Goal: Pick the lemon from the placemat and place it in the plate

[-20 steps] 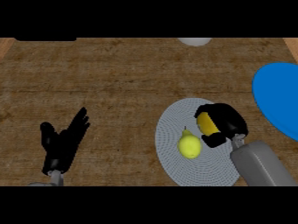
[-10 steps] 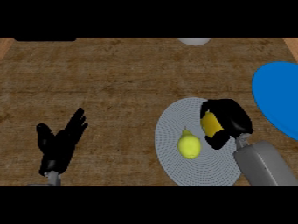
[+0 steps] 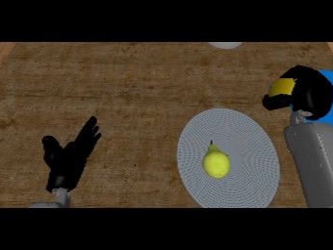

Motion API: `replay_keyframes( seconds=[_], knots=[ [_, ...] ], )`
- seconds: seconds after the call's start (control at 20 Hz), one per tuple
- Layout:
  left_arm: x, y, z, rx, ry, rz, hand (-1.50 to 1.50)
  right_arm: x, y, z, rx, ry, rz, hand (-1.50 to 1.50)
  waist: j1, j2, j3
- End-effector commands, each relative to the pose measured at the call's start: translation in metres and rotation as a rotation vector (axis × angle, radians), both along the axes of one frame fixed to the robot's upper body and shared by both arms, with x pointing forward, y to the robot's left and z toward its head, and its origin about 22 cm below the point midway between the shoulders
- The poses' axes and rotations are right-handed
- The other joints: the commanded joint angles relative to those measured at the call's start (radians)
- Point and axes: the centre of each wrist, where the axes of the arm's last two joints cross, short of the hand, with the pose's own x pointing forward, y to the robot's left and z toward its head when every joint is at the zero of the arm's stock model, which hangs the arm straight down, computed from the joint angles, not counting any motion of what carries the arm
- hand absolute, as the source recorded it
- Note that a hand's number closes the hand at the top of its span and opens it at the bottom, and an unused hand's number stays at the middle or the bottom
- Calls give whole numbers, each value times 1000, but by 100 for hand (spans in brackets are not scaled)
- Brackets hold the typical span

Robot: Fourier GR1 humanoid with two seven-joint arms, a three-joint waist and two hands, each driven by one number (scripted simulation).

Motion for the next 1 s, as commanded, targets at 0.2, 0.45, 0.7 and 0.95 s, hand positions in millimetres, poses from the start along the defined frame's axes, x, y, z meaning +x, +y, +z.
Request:
replay_keyframes(
  seconds=[0.2, 0.45, 0.7, 0.95],
  knots=[
    [7, -11, 4, 4, -12, -63, 0, 34, -36, 73, 0, -310, -626, 150, 68, 21, -4],
    [11, -23, 2, 4, -9, -93, 0, 43, -38, 75, -12, -427, -819, 150, 77, 30, 0],
    [8, -20, 2, 4, 6, -87, 0, 43, -44, 76, -39, -583, -907, 150, 75, 17, 5],
    [15, -14, 6, 8, 9, -49, 0, 32, -66, 43, -147, -545, -1022, 150, 41, 10, 5]
  ],
)
